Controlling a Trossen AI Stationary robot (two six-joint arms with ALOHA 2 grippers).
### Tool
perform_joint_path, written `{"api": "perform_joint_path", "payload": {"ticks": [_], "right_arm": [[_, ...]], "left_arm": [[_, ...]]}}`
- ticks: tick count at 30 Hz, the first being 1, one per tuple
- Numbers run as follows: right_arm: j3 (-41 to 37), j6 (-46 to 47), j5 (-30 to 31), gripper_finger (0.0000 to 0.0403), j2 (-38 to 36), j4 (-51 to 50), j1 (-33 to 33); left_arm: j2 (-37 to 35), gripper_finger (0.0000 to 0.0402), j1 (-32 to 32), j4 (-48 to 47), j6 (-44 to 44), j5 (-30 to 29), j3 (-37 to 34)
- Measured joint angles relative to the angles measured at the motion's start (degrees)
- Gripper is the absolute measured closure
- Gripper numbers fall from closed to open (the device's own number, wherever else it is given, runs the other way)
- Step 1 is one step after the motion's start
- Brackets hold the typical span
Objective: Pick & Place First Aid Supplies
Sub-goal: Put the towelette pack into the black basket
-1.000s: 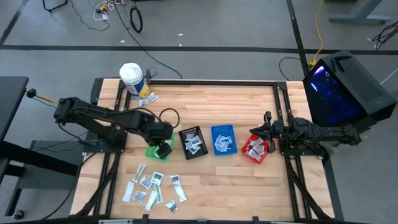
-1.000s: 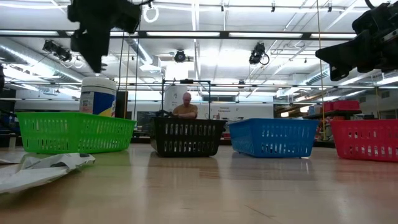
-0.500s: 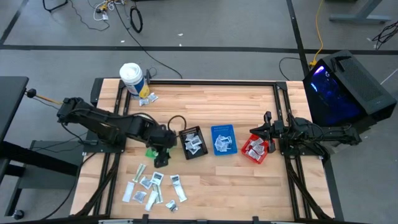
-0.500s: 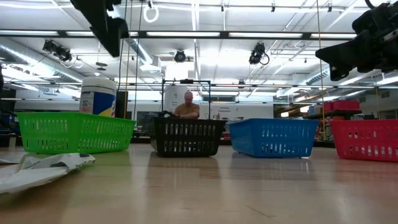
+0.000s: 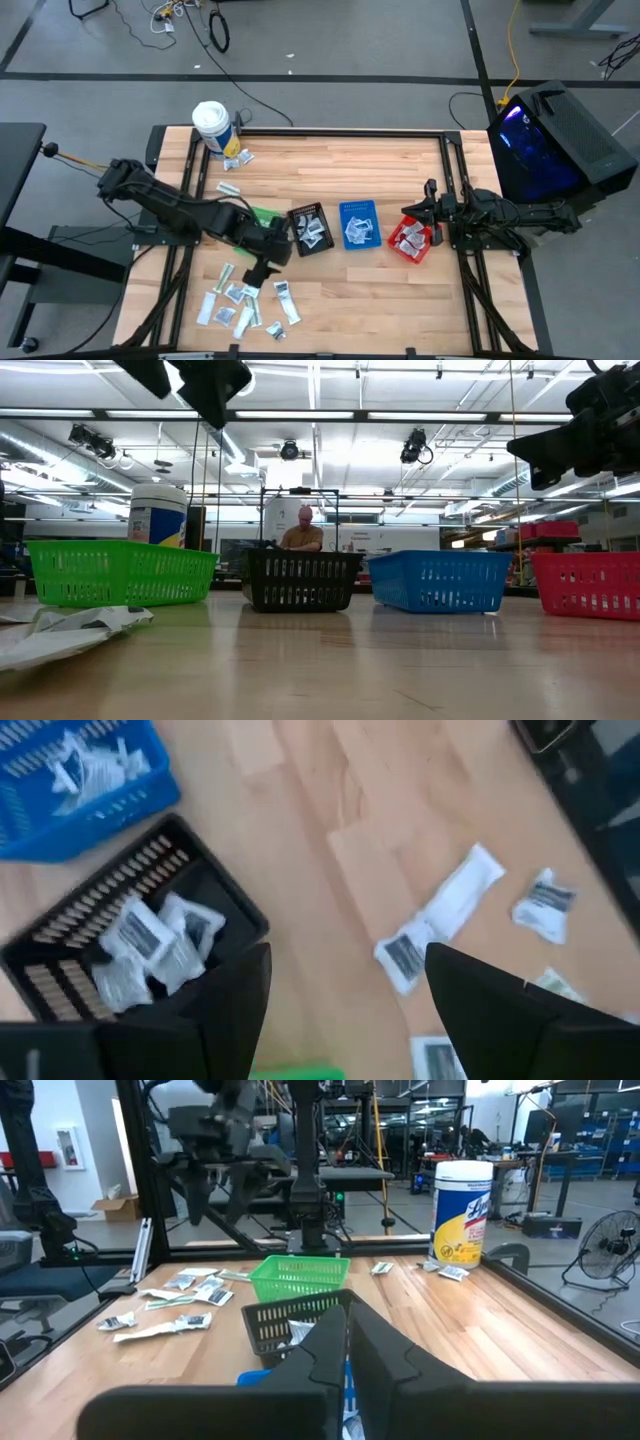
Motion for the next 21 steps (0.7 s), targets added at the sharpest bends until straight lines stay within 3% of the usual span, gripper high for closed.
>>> {"api": "perform_joint_path", "payload": {"ticks": [7,16,21], "right_arm": [[0.00,0.01,0.00,0.0380,0.00,0.24,0.00],[0.00,0.01,0.00,0.0380,0.00,0.26,0.00],[0.00,0.02,0.00,0.0380,0.00,0.41,0.02]], "left_arm": [[2.62,0.0126,-1.31,0.22,0.93,-1.29,-0.07],[5.64,0.0064,-2.60,1.30,13.09,6.97,-0.07],[6.22,0.0043,-5.31,1.55,22.92,6.92,0.02]]}}
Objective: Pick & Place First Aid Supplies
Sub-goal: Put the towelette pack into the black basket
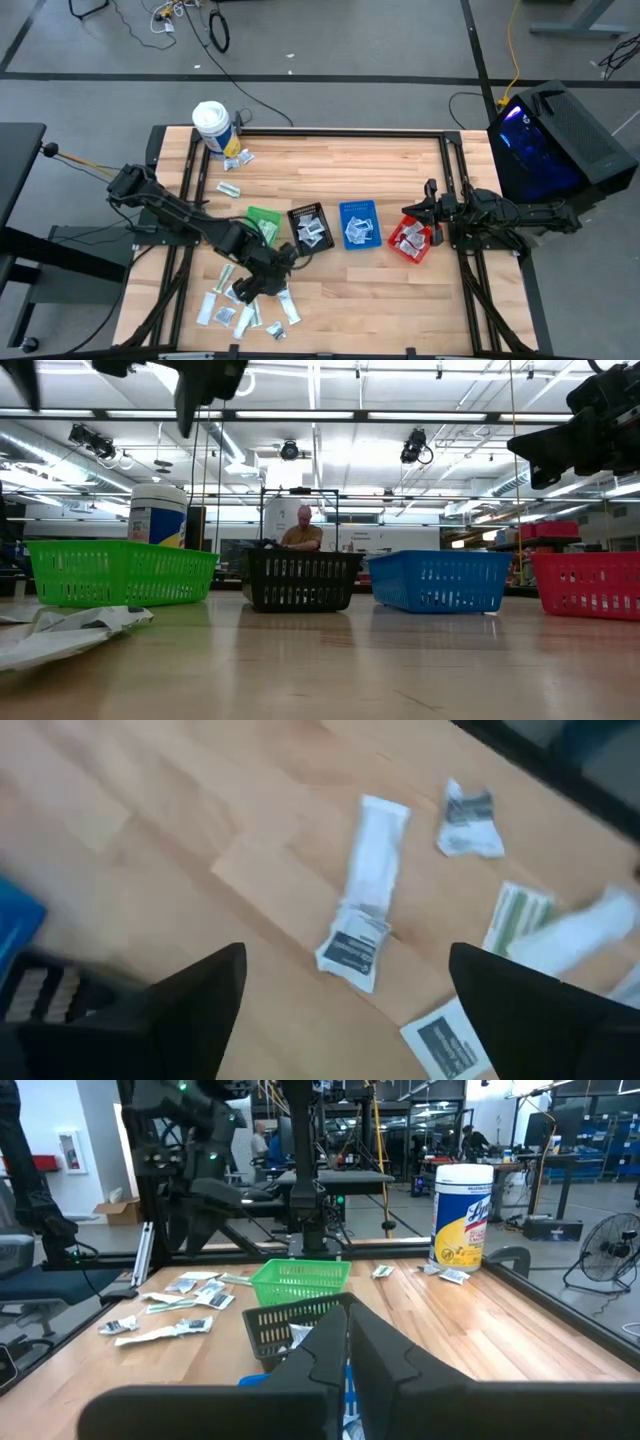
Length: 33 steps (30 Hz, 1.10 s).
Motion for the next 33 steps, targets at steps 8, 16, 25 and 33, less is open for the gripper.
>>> {"api": "perform_joint_path", "payload": {"ticks": [8,16,25,33], "right_arm": [[0.00,-0.01,0.00,0.0380,0.00,0.00,0.00],[0.00,-0.02,0.00,0.0380,0.00,0.01,-0.01],[0.00,-0.01,0.00,0.0380,0.00,0.00,0.00],[0.00,0.00,0.00,0.0380,0.00,-0.03,-0.01]], "left_arm": [[3.26,0.0042,-3.55,1.70,9.57,-1.75,-0.02],[8.61,0.0042,-5.18,6.75,10.22,-5.02,-0.02],[10.15,0.0042,-5.71,11.51,13.62,-9.06,-3.07],[9.60,0.0042,-7.12,14.77,13.61,-9.19,-8.30]]}}
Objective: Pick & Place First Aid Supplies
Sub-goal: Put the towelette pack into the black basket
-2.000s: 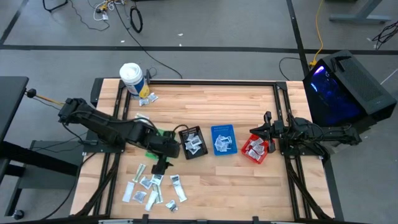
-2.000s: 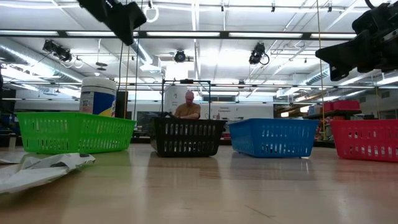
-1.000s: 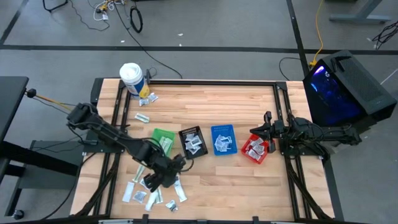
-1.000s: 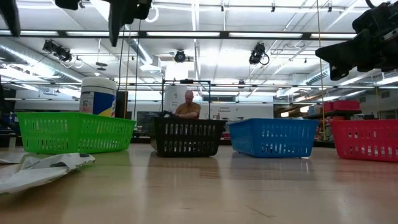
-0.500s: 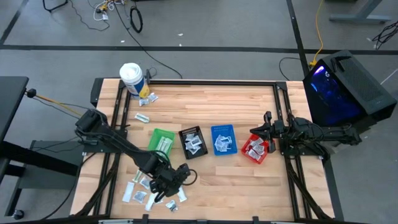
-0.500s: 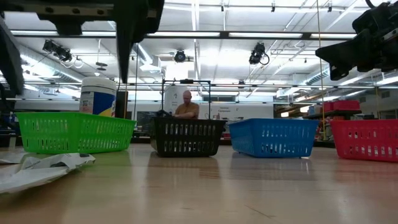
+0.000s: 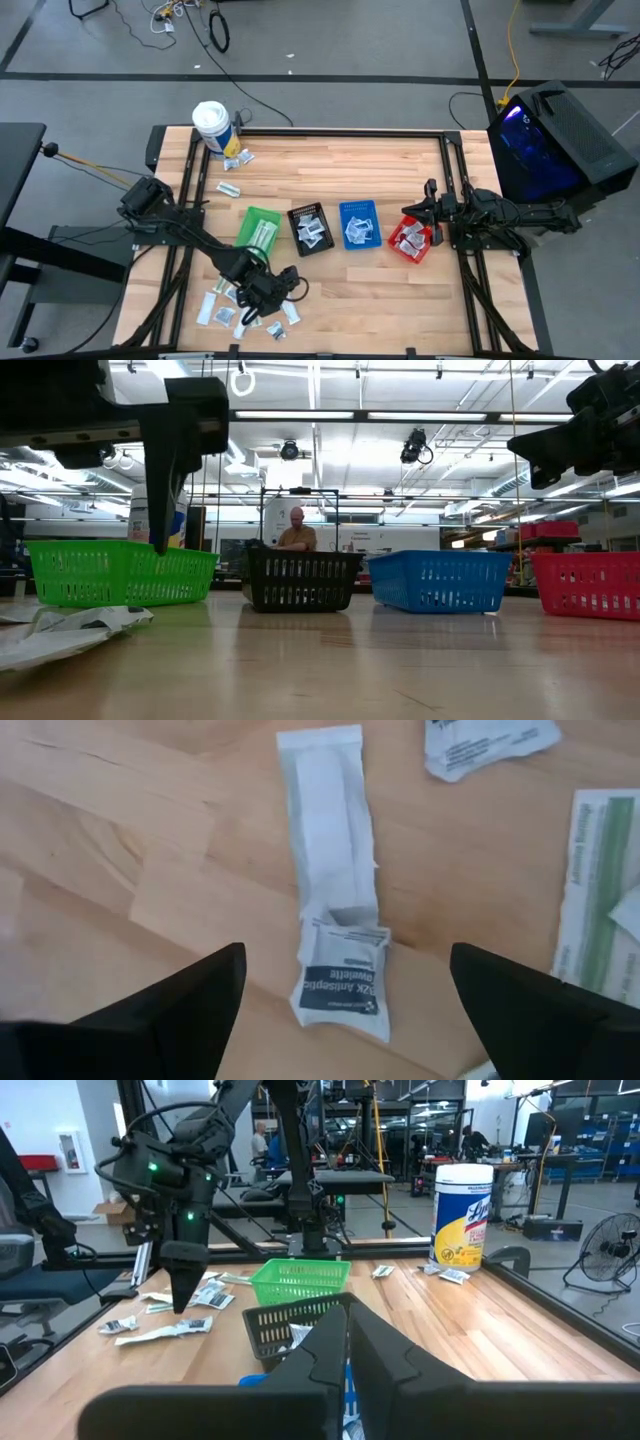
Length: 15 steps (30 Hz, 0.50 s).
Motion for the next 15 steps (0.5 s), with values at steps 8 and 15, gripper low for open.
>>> {"api": "perform_joint_path", "payload": {"ticks": [8,15], "right_arm": [[0.00,0.00,0.00,0.0380,0.00,-0.01,-0.01],[0.00,-0.01,0.00,0.0380,0.00,-0.01,0.00]], "left_arm": [[0.00,0.0042,2.68,4.28,-1.97,2.88,-1.34],[0.10,0.0042,6.53,2.08,-4.52,5.07,-1.19]]}}
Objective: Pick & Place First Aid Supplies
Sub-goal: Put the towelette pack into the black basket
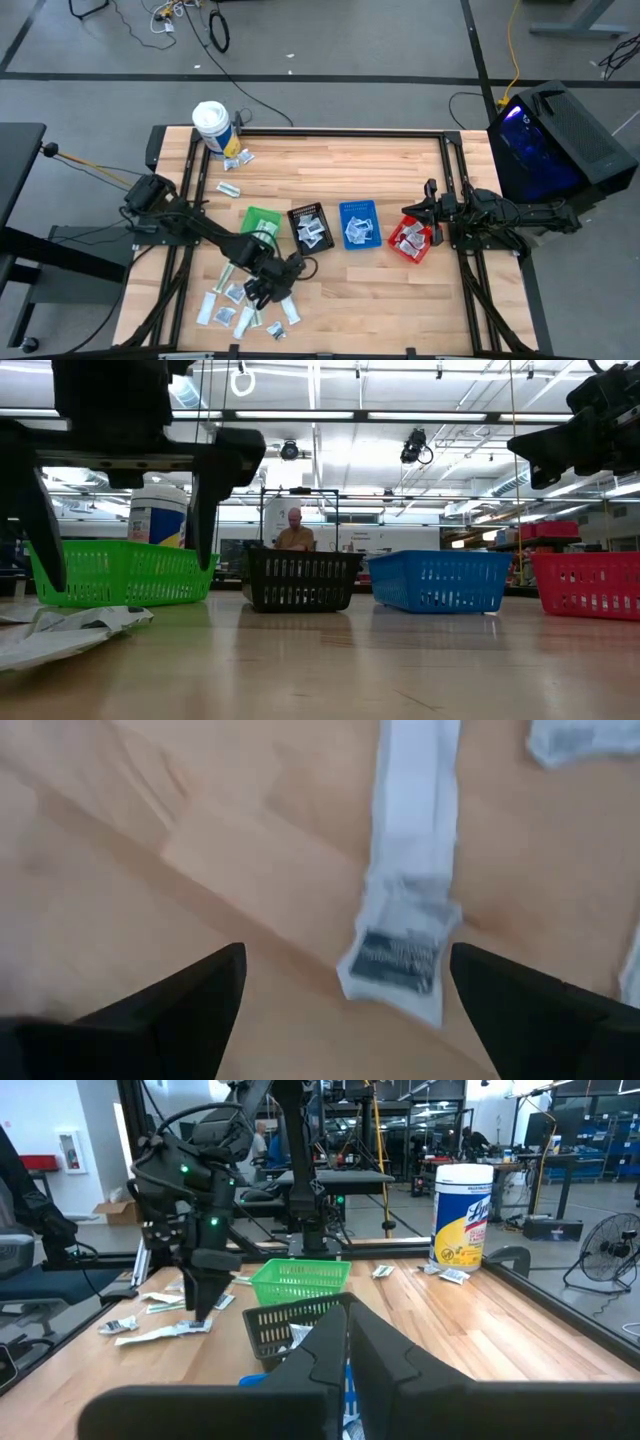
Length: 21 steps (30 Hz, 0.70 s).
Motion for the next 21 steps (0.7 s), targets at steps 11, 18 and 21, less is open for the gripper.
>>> {"api": "perform_joint_path", "payload": {"ticks": [11,18,21], "right_arm": [[0.00,-0.01,0.00,0.0380,0.00,0.00,0.01],[0.00,-0.01,0.00,0.0380,0.00,0.00,0.01],[0.00,0.00,0.01,0.0380,0.00,0.00,-0.01]], "left_arm": [[1.13,0.0042,-0.10,-6.24,-3.82,1.06,4.85],[4.48,0.0042,-1.54,-7.68,-4.30,1.43,5.63],[6.38,0.0042,-2.01,-7.78,-6.70,-2.71,5.61]]}}
